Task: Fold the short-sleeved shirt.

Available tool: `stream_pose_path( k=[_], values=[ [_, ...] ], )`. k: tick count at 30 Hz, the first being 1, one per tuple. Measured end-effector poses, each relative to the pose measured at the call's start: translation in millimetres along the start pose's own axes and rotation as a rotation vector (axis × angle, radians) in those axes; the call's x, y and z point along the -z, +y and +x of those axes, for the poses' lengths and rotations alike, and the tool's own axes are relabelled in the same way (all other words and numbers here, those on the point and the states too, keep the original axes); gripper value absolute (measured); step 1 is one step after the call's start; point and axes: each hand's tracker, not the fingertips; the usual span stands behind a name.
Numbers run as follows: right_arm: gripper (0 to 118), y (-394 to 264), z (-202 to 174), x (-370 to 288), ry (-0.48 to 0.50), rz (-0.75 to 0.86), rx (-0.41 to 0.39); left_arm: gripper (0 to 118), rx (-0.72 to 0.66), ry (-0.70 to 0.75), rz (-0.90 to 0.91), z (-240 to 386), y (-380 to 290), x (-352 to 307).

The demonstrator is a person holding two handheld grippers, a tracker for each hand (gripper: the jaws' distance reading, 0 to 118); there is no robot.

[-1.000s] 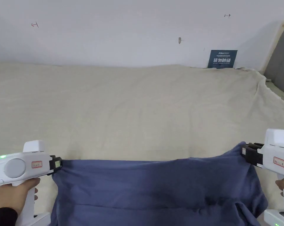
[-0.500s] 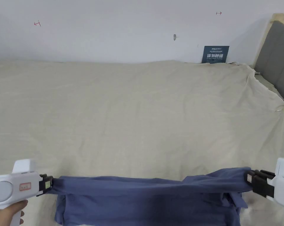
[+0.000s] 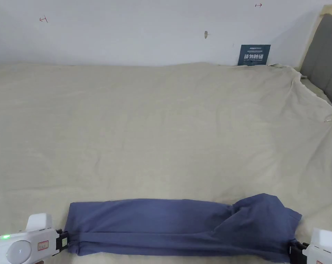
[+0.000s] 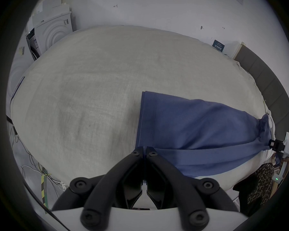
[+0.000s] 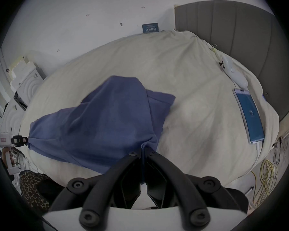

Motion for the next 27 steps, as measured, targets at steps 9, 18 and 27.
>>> stream_pose_path(
  k=[9, 18, 27],
  values=[
    [70, 24, -23, -36, -0.055, 0.105, -0.058, 87, -0.034, 0.047, 0.021, 7, 5, -14],
    [97, 90, -92, -139, 0.029, 0.52, -0.131, 109, -0.057, -0.101, 0.342, 38, 50, -110],
    [96, 102, -148, -175, -0.032, 0.732, -0.235, 100, 0.107, 0.003, 0.694, 101, 59, -167]
  ],
)
